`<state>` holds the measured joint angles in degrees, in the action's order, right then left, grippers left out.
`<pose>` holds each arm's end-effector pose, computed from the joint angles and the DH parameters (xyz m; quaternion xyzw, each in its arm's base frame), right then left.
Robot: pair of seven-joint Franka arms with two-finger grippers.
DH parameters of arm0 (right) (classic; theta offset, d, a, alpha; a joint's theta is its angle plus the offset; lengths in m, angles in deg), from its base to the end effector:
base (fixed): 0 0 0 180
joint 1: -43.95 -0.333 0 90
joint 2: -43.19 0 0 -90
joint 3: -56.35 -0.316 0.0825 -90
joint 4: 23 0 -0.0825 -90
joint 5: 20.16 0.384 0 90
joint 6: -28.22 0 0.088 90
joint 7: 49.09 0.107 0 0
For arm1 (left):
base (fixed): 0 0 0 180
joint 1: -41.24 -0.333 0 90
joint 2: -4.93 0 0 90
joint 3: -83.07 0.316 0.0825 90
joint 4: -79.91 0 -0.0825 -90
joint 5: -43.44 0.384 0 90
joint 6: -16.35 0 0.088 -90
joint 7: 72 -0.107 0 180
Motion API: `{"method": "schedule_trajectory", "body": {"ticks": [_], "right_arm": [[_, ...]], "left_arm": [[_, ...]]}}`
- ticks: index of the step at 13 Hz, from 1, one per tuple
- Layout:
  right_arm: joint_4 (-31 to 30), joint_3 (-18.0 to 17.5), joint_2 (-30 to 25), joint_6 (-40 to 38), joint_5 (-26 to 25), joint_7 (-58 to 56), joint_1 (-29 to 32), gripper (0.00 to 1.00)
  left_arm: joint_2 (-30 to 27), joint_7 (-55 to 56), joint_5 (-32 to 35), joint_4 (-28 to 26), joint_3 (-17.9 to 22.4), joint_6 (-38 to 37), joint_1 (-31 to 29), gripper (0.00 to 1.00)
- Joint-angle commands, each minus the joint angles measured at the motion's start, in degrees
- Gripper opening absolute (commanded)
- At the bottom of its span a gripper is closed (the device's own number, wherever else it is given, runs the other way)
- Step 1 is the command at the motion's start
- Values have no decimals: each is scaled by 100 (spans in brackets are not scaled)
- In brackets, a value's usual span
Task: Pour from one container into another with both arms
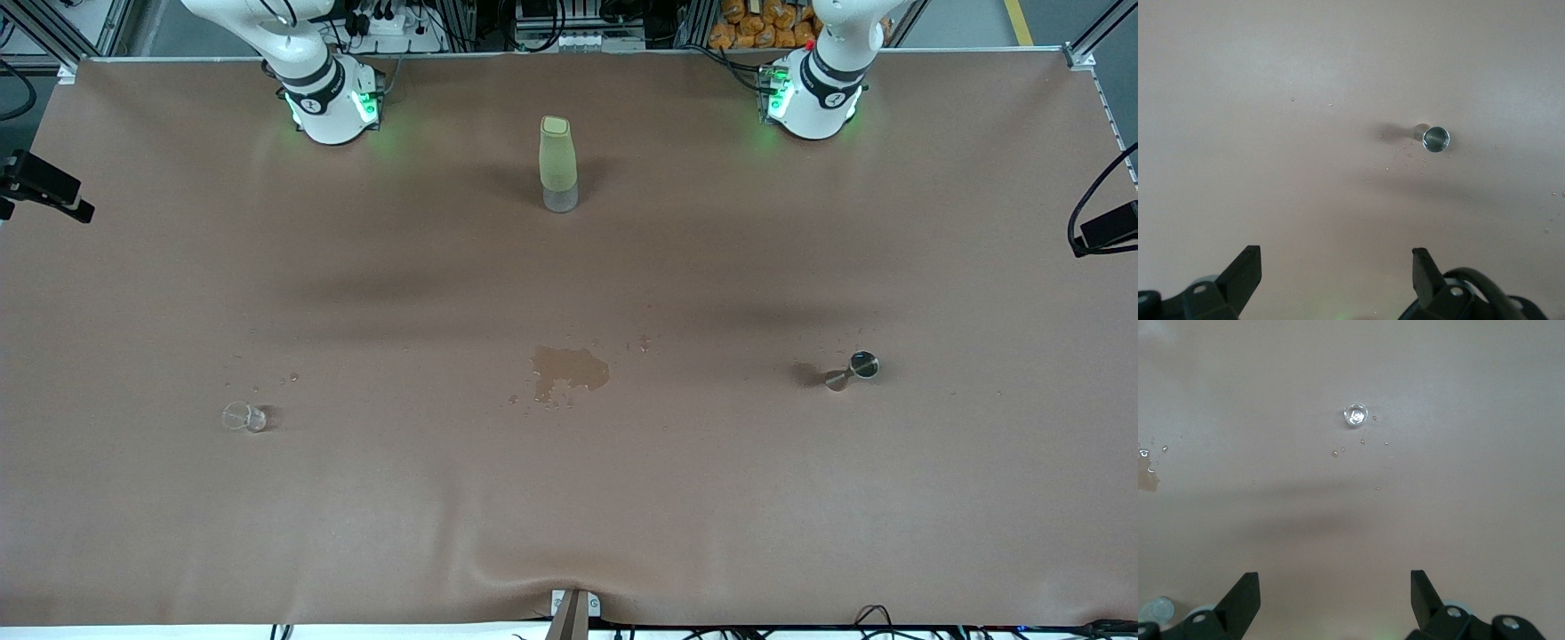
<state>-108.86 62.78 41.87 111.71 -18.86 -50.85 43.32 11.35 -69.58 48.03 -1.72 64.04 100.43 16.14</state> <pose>0.5331 -0.0523 0.6608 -0.9993 0.0340 0.0084 0.0132 0.5714 0.0819 0.6238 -0.9963 -0.0772 0.0323 0.0207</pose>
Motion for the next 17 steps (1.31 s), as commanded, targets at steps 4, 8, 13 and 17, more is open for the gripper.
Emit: {"method": "schedule_trajectory", "body": {"ticks": [4,8,13,17], "right_arm": [[-18,-10,-18,-87,19,9,11,100],[-36,-10,-17,-149,28,-17,-7,100],[-36,-10,-9,-184,19,-17,-33,100],[-36,-19,0,-175,37,-17,-25,100]], "left_arm": [[-62,-146,104,-72,13,-41,66,100],[-36,-154,78,-72,721,-33,783,100],[-36,-163,77,-72,1560,-33,1708,100],[-71,-163,60,-2,1508,-33,1789,100]]}}
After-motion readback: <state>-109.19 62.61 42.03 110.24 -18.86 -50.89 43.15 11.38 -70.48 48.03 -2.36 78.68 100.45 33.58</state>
